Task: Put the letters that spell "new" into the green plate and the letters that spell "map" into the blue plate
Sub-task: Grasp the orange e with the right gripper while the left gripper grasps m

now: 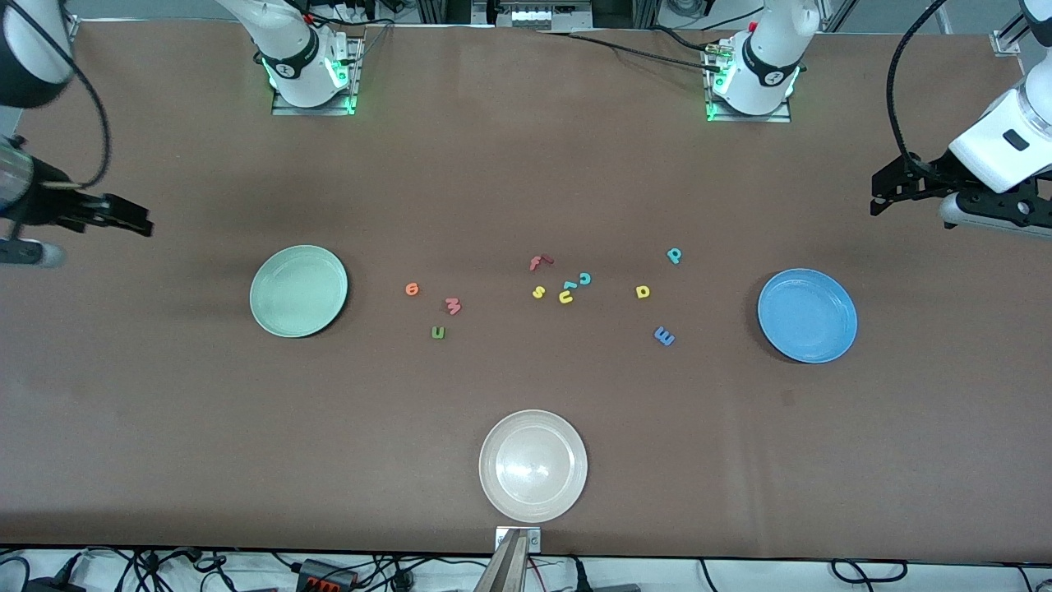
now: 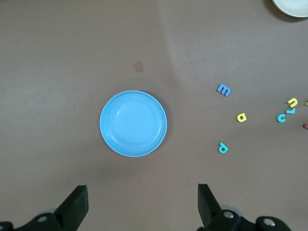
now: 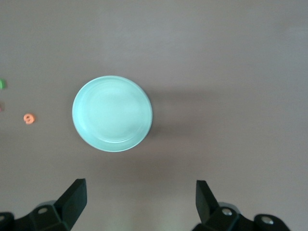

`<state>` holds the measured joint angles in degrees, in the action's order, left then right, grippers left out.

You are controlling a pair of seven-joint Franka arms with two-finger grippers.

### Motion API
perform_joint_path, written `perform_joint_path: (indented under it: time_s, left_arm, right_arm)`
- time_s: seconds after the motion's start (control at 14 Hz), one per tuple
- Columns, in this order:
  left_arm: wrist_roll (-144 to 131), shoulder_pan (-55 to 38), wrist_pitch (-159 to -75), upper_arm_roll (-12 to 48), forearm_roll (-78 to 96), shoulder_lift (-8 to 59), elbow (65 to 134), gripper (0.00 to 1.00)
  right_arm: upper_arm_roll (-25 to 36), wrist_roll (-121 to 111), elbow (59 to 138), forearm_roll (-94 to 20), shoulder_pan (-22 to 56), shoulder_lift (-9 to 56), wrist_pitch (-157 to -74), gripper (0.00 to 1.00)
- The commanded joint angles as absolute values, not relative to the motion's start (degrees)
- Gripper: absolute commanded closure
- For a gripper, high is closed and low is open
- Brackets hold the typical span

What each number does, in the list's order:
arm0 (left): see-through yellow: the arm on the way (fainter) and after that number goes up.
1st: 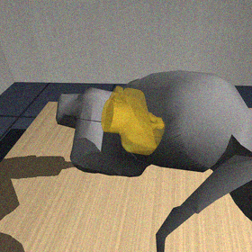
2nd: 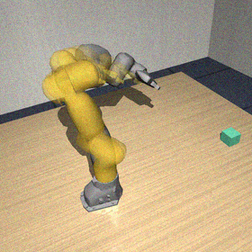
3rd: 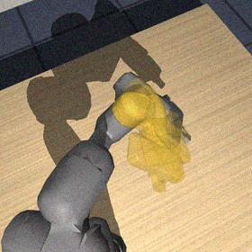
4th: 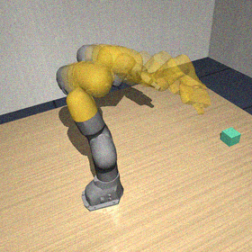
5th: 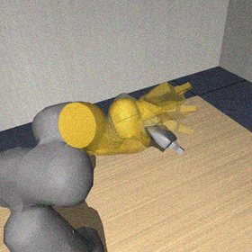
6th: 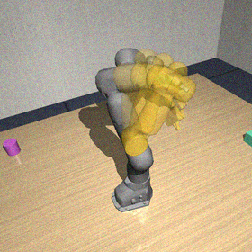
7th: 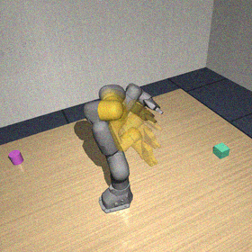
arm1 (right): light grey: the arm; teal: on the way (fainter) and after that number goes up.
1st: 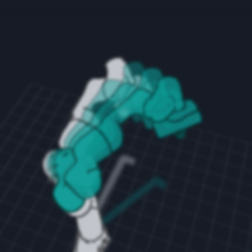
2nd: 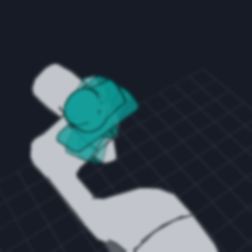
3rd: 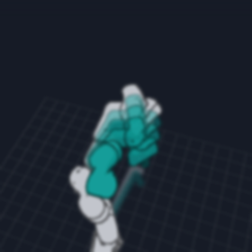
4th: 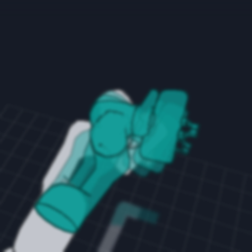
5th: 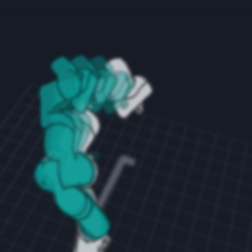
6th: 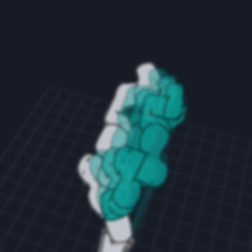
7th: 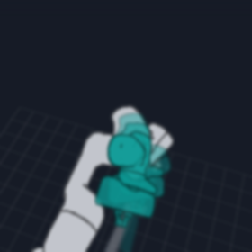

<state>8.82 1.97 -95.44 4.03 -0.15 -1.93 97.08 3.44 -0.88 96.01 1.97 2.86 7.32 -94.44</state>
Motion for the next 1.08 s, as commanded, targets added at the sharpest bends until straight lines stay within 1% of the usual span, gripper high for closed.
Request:
perform_joint_path:
  time_s: [0.0, 0.22, 0.36, 0.5, 0.65, 0.86, 1.0]
  left_arm:
    - [9.8, 2.3, -94.2, 4.4, -0.5, -1.4, 95.4, 0.0]
    - [9.8, 2.3, -94.1, 4.4, -0.5, -1.4, 95.4, 0.0]
    - [9.6, 2.3, -94.1, 4.4, -0.5, -1.4, 95.4, 0.0]
    - [9.1, 2.1, -94.1, 4.5, -0.5, -1.1, 95.2, 0.0]
    - [8.9, 1.7, -91.2, 4.5, -0.5, -0.3, 93.3, 0.0]
    - [7.9, 1.7, -90.5, 4.5, -0.5, 0.8, 91.9, 0.0]
    - [3.4, 1.8, -90.6, 4.5, -0.4, 1.3, 91.8, 0.0]
  right_arm:
    - [3.3, -0.4, 96.1, 1.8, 9.0, 13.2, -96.8, 0.0]
    - [3.3, 1.0, 97.5, 0.5, 15.6, 17.8, -103.3, 0.0]
    - [3.2, 1.8, 99.9, -0.3, 18.2, 20.4, -108.6, 0.0]
    - [3.2, 1.8, 103.8, -4.4, 20.0, 22.1, -115.0, 0.0]
    - [3.2, 1.8, 106.2, -5.7, 22.1, 23.6, -120.1, 0.0]
    - [3.2, 2.8, 108.4, -5.8, 23.4, 25.4, -123.2, 0.0]
    - [3.2, 4.2, 110.8, -5.9, 25.2, 26.3, -128.0, 0.0]
